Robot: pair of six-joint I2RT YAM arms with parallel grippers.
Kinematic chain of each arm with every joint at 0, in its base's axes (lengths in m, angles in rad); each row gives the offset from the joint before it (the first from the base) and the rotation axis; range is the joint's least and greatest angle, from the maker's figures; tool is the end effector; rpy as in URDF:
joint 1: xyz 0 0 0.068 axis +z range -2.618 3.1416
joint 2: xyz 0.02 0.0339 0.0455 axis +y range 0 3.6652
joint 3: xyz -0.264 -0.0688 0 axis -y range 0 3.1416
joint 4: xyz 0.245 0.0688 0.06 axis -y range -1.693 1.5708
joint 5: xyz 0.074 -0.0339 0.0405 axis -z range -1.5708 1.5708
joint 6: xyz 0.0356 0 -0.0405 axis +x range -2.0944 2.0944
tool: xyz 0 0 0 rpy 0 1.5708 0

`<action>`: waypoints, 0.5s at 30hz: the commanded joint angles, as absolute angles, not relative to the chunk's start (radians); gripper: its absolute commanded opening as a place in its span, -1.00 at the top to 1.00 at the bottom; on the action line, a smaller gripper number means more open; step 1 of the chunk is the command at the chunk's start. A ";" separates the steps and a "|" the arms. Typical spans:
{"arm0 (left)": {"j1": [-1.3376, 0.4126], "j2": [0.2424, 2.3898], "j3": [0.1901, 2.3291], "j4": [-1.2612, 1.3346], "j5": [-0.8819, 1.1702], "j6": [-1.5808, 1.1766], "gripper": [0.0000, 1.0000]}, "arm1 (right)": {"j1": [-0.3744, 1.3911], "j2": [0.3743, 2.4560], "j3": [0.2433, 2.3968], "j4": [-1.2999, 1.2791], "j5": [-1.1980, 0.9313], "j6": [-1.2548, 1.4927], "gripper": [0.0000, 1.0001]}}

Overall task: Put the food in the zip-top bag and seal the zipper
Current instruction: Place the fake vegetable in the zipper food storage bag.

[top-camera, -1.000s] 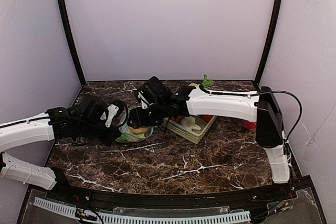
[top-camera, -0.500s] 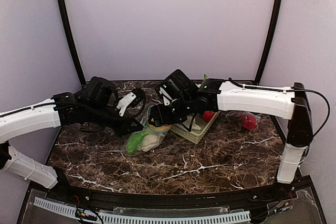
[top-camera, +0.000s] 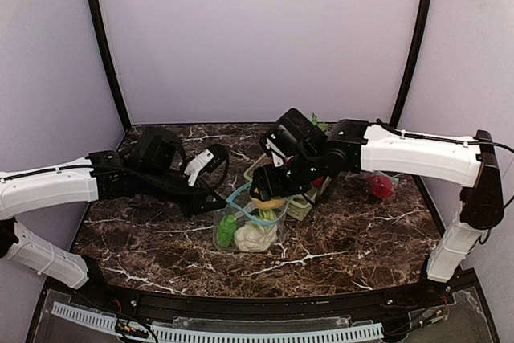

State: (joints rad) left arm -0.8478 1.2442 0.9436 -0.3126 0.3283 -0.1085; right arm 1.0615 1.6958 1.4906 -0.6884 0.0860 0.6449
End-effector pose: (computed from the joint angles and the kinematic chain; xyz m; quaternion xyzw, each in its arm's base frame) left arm 0.1734 -0.2139 0.2863 0.3866 0.7893 -0.3379 0.3368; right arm 0.1848 0.3247 0.2989 -0.1809 0.9249 0.2234 0.2488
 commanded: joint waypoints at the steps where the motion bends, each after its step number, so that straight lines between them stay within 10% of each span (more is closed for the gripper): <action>1: -0.836 1.208 0.899 -0.341 0.287 -0.118 0.99 | 1.077 1.739 1.515 -0.670 0.099 0.629 0.00; 15: -0.811 1.182 0.926 -0.411 0.279 -0.041 0.99 | 1.136 1.819 1.557 -0.647 0.131 0.616 -0.08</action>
State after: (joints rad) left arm -0.8219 1.2076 0.9066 -0.3580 0.2687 -0.0875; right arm 1.1103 1.7836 1.5116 -0.6788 0.0963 0.6353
